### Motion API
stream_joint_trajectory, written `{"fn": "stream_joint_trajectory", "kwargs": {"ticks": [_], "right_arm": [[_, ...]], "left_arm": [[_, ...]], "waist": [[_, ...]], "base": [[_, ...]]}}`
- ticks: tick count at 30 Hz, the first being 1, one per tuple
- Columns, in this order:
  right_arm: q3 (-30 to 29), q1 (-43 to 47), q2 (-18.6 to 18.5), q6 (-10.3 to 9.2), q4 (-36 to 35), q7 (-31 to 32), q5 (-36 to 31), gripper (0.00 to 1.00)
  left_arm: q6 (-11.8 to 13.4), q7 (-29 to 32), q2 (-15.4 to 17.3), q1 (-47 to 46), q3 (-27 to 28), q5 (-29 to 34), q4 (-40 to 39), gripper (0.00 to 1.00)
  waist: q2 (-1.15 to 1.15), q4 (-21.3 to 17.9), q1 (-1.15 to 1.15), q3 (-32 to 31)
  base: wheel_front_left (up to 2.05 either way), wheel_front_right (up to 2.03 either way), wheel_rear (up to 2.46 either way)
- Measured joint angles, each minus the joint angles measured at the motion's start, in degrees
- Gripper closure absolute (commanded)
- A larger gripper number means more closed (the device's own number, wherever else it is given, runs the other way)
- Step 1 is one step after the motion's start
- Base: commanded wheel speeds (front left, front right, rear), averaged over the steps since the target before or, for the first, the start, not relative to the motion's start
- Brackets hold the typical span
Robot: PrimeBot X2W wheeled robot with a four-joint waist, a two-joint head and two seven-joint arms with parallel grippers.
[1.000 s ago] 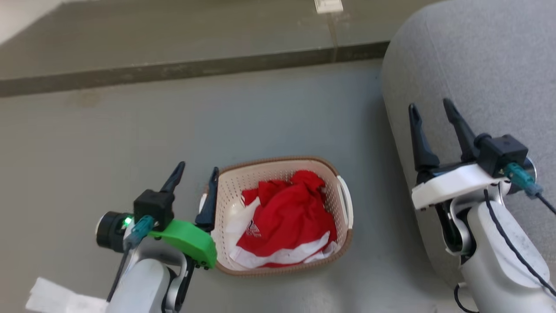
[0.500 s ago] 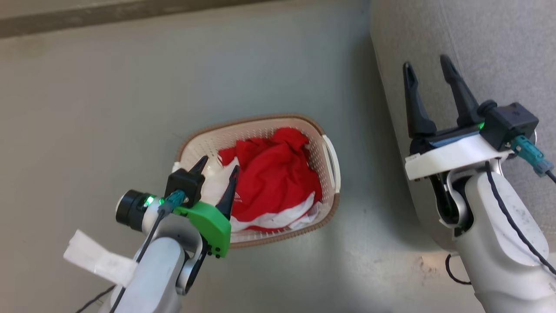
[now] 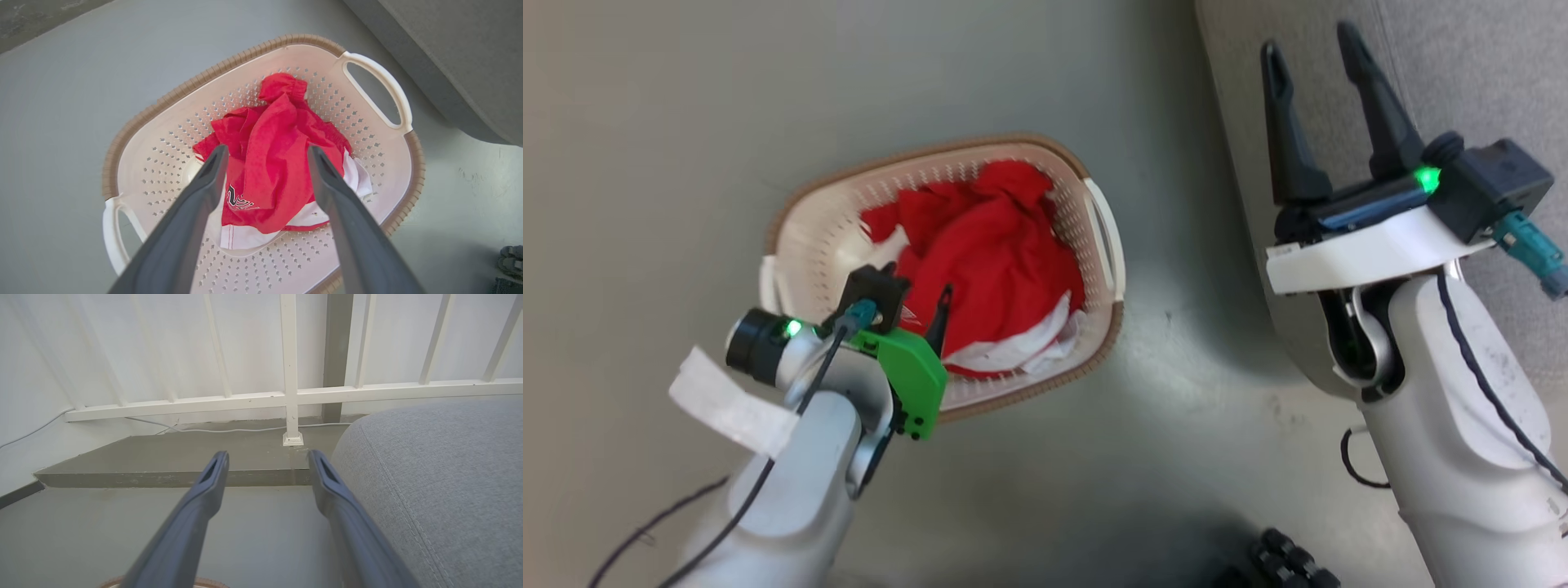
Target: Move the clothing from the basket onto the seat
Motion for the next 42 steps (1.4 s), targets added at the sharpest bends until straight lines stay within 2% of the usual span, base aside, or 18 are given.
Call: {"fn": "stream_joint_trajectory", "kwargs": {"ticks": [13, 25, 30, 31, 32, 33, 42], "right_arm": [[0.26, -4.67, 1.72, 0.85, -2.93, -0.18, 0.02, 0.0], [0.58, -4.86, 1.99, 1.31, -3.3, -0.18, 0.47, 0.0], [0.65, -4.9, 2.1, 1.32, -3.18, -0.18, 0.47, 0.0], [0.7, -4.92, 2.13, 1.34, -3.16, -0.18, 0.47, 0.0], [0.76, -4.94, 2.15, 1.36, -3.16, -0.18, 0.47, 0.0], [0.8, -4.98, 2.16, 1.36, -3.16, -0.18, 0.47, 0.0], [0.55, -5.59, 2.21, 1.36, -2.14, -0.18, 0.37, 0.0]], "left_arm": [[-0.44, 2.31, 2.45, -7.72, -0.21, 2.49, 8.6, 0.0], [-0.49, 3.02, 3.69, -12.12, 0.08, 3.58, 14.74, 0.0], [-1.74, 2.98, 3.12, -13.45, -0.15, 3.74, 17.61, 0.0], [-1.81, 2.99, 2.97, -13.67, -0.19, 3.74, 18.17, 0.09], [-1.93, 2.98, 2.89, -13.83, -0.22, 3.74, 18.46, 0.67], [-2.0, 2.98, 2.83, -14.04, -0.25, 3.74, 18.78, 1.0], [-2.97, 2.21, 1.58, -15.52, -1.54, 3.99, 22.12, 1.0]], "waist": [[0.0, -5.21, 0.0, 9.83], [0.0, -9.3, 0.0, 15.22], [0.0, -10.39, 0.0, 16.49], [0.0, -10.47, 0.0, 16.59], [0.0, -10.52, 0.0, 16.67], [0.0, -10.56, 0.0, 16.73], [0.0, -10.23, -0.01, 16.3]], "base": [[0.0, 0.0, 0.0], [0.0, 0.0, 0.0], [0.0, 0.0, 0.0], [0.0, 0.0, 0.0], [0.0, 0.0, 0.0], [0.0, 0.0, 0.0], [0.0, 0.0, 0.0]]}}
